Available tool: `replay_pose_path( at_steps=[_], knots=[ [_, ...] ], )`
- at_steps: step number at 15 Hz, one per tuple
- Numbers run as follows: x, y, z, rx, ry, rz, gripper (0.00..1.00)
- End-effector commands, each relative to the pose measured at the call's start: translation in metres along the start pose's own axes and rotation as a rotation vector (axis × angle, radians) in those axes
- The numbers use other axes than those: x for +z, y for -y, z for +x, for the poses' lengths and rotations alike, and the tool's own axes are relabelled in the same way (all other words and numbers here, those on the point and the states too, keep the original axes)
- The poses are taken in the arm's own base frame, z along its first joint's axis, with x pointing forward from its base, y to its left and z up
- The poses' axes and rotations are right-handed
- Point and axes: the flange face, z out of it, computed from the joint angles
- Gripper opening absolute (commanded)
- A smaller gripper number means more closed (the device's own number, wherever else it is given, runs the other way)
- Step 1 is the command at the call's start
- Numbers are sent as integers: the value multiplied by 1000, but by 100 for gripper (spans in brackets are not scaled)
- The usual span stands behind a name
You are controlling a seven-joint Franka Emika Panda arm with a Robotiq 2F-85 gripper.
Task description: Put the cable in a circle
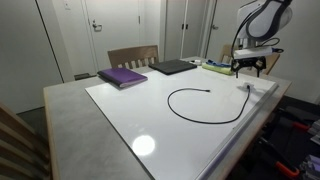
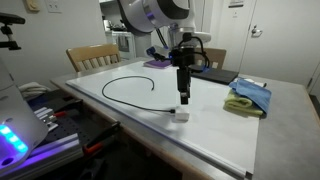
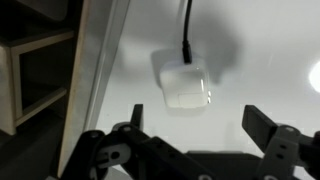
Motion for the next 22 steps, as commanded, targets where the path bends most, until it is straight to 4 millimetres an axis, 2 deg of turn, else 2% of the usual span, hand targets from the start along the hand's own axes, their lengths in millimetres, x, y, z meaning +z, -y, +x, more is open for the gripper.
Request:
replay_pose_path(
  at_steps=[1,6,14,16,22],
  knots=[
    [15,-27,-1,-53,26,125,100],
    [26,-50,-6,-107,160,179,100],
    [37,-60,-7,-140,170,200,100],
    [40,-61,-8,-136,171,203,74],
    [40,-52,-8,-142,143,205,31]
  ],
)
